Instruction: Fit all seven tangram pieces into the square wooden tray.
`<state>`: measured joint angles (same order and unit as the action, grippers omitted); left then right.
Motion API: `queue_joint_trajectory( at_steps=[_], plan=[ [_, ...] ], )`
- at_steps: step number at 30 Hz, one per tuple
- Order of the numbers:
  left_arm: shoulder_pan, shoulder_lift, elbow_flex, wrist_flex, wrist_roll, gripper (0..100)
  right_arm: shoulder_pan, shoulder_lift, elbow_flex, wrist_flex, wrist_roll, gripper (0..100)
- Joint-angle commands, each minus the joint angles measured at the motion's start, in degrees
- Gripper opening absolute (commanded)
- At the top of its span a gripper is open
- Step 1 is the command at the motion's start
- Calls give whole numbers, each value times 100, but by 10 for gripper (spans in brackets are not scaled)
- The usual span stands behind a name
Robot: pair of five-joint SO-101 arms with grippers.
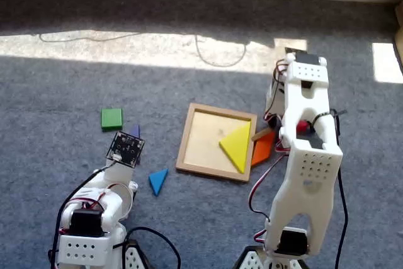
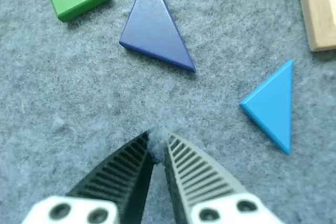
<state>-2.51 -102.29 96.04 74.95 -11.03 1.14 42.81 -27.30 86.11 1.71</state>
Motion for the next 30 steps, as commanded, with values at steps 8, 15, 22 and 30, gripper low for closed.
queue_joint_trajectory(
  at_steps=[8, 15, 22, 30],
  plan=[
    [-66, -66, 119, 18, 9, 6, 31, -101, -268, -66, 387, 253],
    [-66, -66, 119, 18, 9, 6, 189, -127, -286, -84, 378, 257],
    [-66, -66, 119, 18, 9, 6, 180, -75, -927, -66, 369, 382],
    [-66, -66, 119, 18, 9, 6, -110, -57, -927, -119, 404, 394]
  ],
)
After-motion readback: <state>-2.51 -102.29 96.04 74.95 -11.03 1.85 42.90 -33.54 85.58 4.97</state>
